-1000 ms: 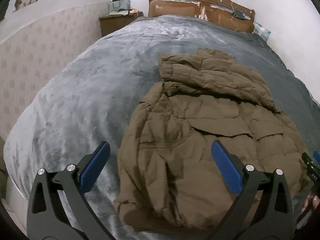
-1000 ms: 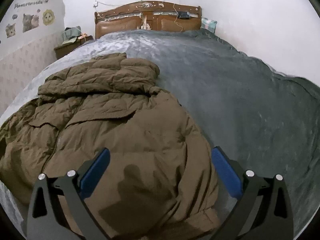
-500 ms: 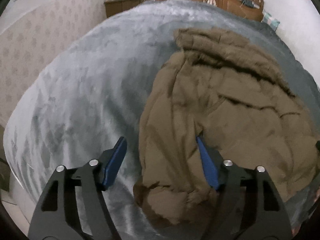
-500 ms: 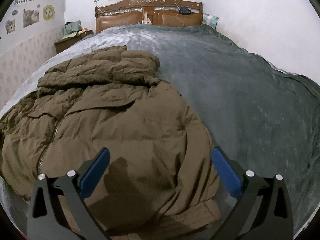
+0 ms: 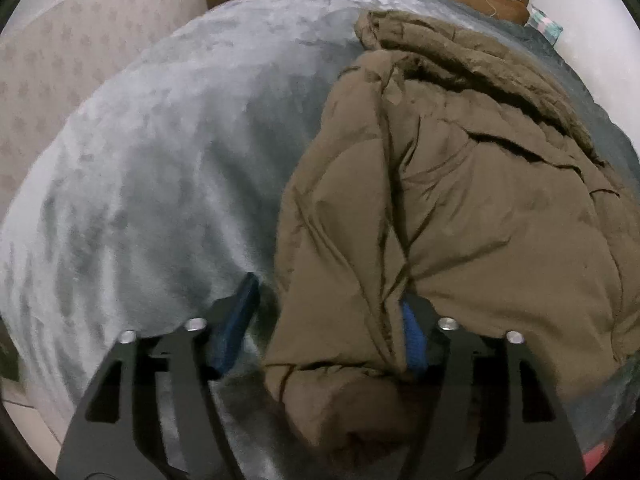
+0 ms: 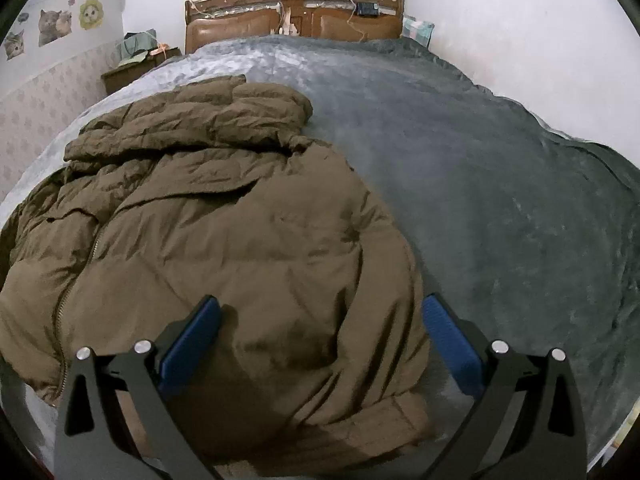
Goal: Fold large clothes
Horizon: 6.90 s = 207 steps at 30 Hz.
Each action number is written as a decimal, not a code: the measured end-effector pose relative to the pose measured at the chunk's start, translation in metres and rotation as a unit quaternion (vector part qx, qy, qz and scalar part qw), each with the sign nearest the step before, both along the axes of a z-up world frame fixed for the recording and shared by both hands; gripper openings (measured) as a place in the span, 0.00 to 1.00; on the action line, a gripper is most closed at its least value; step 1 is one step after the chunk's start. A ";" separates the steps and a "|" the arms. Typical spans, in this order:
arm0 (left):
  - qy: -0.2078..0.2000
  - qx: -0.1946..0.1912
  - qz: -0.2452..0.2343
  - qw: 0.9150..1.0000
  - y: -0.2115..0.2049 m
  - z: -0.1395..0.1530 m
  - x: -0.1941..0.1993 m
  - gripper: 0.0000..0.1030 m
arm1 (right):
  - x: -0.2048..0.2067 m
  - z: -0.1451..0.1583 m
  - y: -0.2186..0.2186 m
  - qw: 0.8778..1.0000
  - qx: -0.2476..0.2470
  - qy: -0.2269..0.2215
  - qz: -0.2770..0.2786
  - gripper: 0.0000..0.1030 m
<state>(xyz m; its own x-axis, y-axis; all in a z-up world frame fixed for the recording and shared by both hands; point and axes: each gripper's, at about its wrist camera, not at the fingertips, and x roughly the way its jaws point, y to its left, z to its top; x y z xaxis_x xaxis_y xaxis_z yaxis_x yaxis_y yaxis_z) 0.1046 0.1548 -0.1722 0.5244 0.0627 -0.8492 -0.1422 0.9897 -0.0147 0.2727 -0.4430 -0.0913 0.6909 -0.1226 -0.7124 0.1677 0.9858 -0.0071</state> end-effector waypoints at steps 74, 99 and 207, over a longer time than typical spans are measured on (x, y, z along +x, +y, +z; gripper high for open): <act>-0.046 -0.038 -0.066 0.996 -0.033 0.031 0.002 0.23 | -0.021 -0.006 -0.011 0.994 0.084 -0.038 0.057 0.19; -0.118 -0.061 -0.108 0.985 -0.071 0.127 0.130 0.23 | 0.115 0.093 0.009 0.986 0.067 -0.115 0.100 0.19; 0.000 0.038 -0.031 0.999 -0.027 0.082 0.409 0.30 | 0.442 0.050 -0.049 0.996 0.056 0.053 0.043 0.17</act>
<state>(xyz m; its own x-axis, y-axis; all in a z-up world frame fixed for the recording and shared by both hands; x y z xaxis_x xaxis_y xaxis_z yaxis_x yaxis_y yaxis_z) 0.5132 0.1273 -0.0900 0.5295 0.0943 -0.8431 -0.0799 0.9949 0.0611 0.7148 -0.4922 -0.0415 0.6160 0.0181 -0.7875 0.0861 0.9922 0.0902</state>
